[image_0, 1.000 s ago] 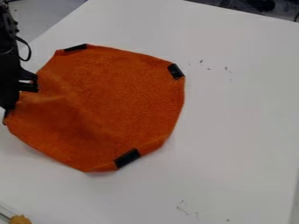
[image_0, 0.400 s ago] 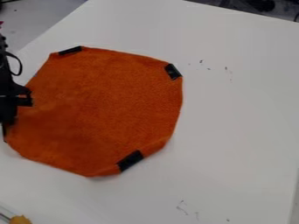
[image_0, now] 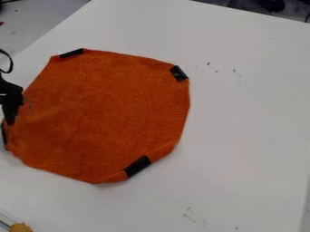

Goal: Unfolds the cloth from top right to bottom left

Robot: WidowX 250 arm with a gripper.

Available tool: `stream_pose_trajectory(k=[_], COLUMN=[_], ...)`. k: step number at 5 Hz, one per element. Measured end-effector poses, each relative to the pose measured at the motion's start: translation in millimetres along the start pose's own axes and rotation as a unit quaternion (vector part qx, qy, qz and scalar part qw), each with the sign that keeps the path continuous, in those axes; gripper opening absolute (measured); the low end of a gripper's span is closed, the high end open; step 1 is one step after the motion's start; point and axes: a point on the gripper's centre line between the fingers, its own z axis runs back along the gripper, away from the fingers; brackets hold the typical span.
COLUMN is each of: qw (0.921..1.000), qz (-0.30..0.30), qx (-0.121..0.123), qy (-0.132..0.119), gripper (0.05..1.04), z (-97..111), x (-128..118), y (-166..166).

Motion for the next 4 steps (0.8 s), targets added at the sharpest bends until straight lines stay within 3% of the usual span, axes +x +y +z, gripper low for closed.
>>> stream_pose_trajectory(k=[2,3,4], qw=[0.9969,0.9955,0.9961], qz=[-0.037,-0.051,-0.06], qx=[0.015,0.002,-0.014], qy=[-0.067,-0.08,-0.064], gripper=[0.999,0.999,0.999], z=[40.3,46.9,50.0], x=[22.1,25.0,26.1], y=[-23.9,-44.0,-63.8])
